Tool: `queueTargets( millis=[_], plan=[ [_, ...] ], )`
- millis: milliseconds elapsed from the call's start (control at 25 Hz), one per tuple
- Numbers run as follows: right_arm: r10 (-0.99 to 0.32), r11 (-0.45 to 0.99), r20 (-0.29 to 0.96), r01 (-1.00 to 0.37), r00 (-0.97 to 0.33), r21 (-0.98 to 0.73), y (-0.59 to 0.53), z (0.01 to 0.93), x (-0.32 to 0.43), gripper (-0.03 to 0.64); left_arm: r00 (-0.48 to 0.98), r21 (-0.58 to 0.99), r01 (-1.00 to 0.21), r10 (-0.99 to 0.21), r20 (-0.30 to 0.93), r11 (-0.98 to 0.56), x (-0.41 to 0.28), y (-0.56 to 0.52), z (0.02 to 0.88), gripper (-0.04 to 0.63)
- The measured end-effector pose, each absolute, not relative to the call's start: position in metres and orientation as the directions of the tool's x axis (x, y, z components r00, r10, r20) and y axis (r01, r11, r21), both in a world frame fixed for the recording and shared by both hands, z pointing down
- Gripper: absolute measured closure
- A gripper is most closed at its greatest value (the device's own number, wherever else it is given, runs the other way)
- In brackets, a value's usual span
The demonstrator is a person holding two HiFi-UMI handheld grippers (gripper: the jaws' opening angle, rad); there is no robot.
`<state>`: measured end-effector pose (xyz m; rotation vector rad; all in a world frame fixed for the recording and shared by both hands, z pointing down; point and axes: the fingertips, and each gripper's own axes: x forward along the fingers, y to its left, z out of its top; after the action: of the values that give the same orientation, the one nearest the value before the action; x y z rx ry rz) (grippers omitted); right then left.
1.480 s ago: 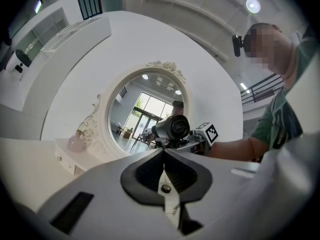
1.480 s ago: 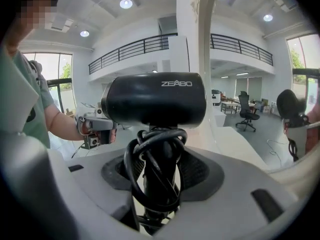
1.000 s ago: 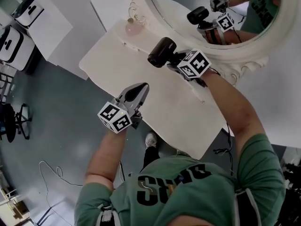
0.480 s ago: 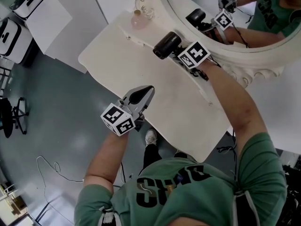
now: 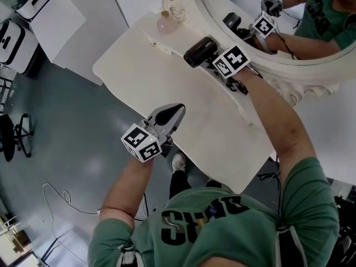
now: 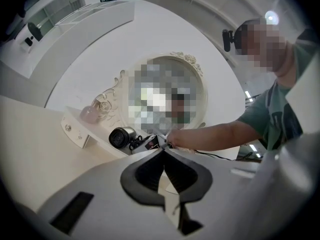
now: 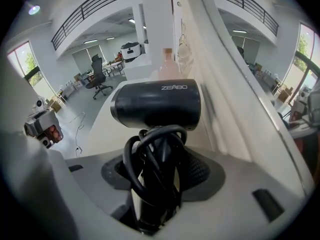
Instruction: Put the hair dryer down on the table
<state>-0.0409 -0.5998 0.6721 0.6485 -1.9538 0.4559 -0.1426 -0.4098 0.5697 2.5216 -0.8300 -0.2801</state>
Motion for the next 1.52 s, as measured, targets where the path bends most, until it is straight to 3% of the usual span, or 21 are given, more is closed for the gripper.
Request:
queueTargets(
  millis=[960, 1280, 1520],
  plan=[
    [-0.468, 0.716, 0.849, -0.668, -0.246, 0.201, -0.609, 0.662, -0.032, 0.324, 0.796, 0.512, -0.494, -0.602, -0.057, -0.703, -0.14, -0.391, 0.572, 0.584],
    [-0.522, 0.7, 0.815, -0.672, -0.251, 0.242, -0.606, 0.644, -0.033, 0.316, 0.791, 0.504, -0.505, -0.609, -0.054, -0.701, -0.144, -0.382, 0.565, 0.584],
    [-0.572, 0.695, 0.75, -0.681, -0.332, 0.229, -0.584, 0.599, -0.034, 0.316, 0.783, 0.484, -0.52, -0.619, -0.059, -0.704, -0.147, -0.377, 0.551, 0.584]
  ],
)
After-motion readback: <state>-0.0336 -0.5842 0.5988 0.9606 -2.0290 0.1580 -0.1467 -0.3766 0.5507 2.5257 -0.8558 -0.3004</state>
